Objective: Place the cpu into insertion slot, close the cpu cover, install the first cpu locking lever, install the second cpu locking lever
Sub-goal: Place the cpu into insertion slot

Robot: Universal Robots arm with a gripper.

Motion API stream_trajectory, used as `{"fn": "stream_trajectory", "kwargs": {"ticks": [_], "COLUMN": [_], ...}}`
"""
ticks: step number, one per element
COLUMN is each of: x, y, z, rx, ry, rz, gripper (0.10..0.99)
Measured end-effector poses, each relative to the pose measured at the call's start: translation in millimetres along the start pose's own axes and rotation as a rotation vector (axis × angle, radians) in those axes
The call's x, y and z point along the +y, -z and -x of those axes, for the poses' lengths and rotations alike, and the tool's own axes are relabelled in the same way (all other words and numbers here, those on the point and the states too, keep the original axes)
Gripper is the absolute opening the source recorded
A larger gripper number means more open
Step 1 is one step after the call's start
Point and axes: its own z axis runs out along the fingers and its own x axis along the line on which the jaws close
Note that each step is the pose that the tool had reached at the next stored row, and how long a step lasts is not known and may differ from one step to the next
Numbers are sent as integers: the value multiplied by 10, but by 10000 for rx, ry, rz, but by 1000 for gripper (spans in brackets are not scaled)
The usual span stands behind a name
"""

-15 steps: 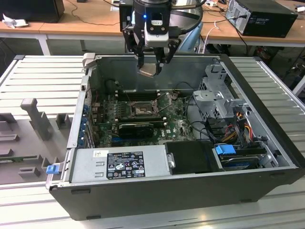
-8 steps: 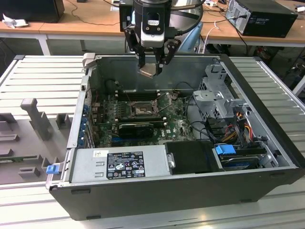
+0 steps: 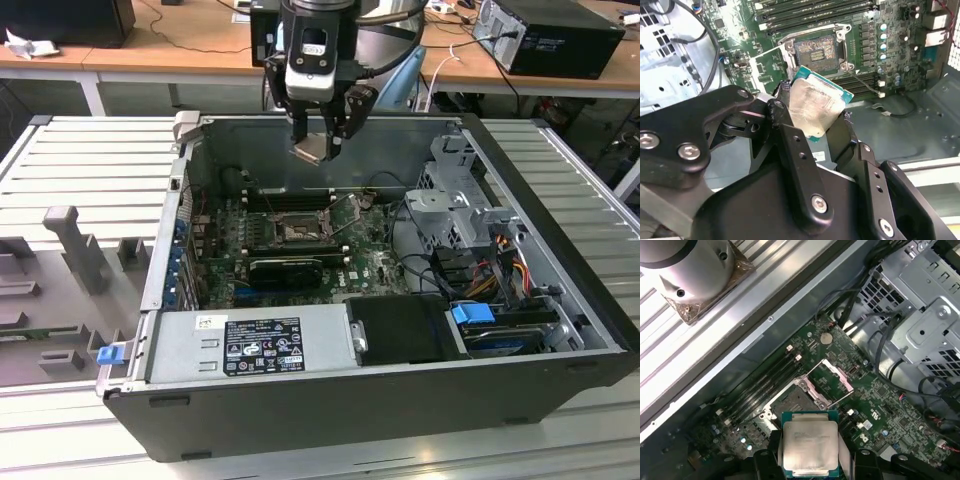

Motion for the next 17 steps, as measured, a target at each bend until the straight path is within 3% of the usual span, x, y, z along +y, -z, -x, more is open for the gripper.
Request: {"fn": "stream_trajectory", "kwargs": {"ticks": [12,15,17], "x": [-6,-17,-19], "y": [-56,-75,-85], "z": [0,-8,-9], "rx": [-243,-255,-294], "ry": [-2730,-2890,-3337], "rz": [52,54,60], "gripper": [533,533,533]}}
